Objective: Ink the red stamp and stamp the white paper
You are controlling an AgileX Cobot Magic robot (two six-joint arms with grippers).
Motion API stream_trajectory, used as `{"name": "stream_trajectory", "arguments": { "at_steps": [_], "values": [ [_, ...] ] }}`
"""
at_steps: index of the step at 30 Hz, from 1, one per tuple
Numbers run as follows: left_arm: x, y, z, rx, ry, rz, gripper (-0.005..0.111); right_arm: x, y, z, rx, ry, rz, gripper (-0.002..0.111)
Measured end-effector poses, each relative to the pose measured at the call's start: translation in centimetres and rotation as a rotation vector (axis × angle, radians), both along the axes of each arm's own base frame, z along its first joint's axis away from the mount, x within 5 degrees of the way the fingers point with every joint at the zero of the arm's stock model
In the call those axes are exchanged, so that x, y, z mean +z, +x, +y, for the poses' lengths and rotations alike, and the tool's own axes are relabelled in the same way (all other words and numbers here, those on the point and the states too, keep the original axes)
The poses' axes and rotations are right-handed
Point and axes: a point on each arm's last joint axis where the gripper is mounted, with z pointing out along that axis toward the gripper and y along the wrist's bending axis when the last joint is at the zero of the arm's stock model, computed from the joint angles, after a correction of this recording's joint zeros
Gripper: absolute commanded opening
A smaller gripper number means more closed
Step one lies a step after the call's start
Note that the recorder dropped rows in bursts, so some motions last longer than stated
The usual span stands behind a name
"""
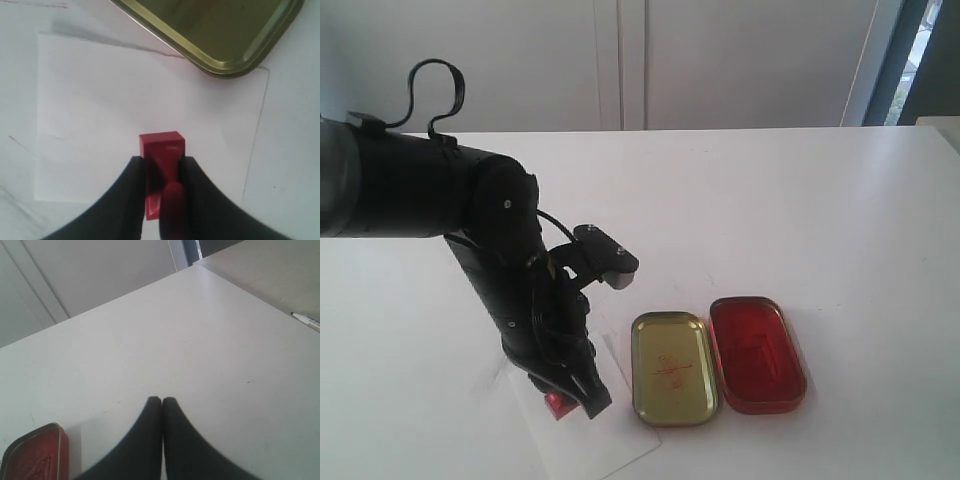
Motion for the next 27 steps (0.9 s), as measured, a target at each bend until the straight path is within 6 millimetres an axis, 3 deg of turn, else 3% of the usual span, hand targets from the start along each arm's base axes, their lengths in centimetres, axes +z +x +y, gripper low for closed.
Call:
{"name": "stream_trajectory", "arguments": {
  "at_steps": [9, 27],
  "values": [
    [-1.6, 0.3, -0.2, 0.001, 0.031, 0.024, 0.0, 0.0, 0.0, 0.0, -0.003, 0.011, -0.002, 0.0],
    [-1.5, 0.6, -0.4, 0.008, 0.006, -0.009, 0.0, 0.0, 0.0, 0.0, -0.003, 0.011, -0.002, 0.0]
  ]
}}
